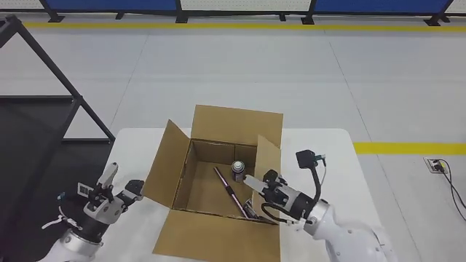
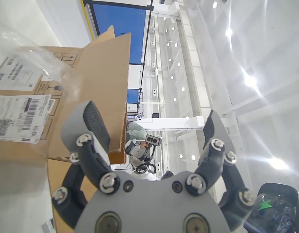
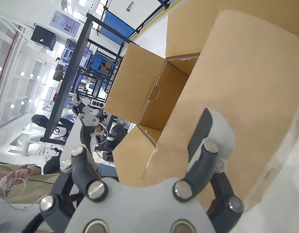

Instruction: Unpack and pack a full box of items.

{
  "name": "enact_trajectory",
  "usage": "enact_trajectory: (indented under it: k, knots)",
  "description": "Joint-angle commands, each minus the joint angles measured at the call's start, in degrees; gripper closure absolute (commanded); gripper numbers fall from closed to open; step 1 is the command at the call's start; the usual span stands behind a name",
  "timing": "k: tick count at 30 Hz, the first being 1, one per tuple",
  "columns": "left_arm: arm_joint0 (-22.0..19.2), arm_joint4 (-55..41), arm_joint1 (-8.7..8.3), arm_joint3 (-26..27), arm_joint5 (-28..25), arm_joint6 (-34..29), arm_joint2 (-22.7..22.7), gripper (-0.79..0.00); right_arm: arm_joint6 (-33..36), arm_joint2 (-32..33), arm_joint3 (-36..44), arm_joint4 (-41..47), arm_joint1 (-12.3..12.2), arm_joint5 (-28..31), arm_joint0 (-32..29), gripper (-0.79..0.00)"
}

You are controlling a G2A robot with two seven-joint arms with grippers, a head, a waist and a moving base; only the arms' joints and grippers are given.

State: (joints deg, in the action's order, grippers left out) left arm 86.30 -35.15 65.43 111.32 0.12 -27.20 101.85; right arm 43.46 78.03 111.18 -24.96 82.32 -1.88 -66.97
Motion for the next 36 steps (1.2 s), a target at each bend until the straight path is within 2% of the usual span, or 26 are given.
enact_trajectory:
  k: [1,8,12,25,36]
  knots:
    - [-0.5,0.6,0.00,0.2,0.4,0.2,-0.7,-0.785,-0.9,-0.6,-1.3,0.8,0.0,-0.2,0.7,-0.785]
    - [-2.7,3.6,-0.04,1.3,2.7,-0.1,-4.0,-0.785,-2.7,-1.6,-6.8,2.5,-0.1,-0.8,3.1,-0.785]
    - [-4.6,6.3,-0.06,1.1,4.6,-0.3,-7.0,-0.785,-3.3,-1.3,-8.8,3.6,-0.3,0.8,3.1,-0.785]
    - [-12.1,16.7,0.01,-3.8,11.6,-0.6,-17.2,-0.785,-2.0,0.5,-12.1,4.6,-1.6,6.3,1.4,-0.785]
    - [-14.0,21.7,0.05,-5.8,14.3,-0.2,-20.8,-0.785,-0.1,-0.4,-13.9,4.4,-2.5,10.2,2.8,-0.785]
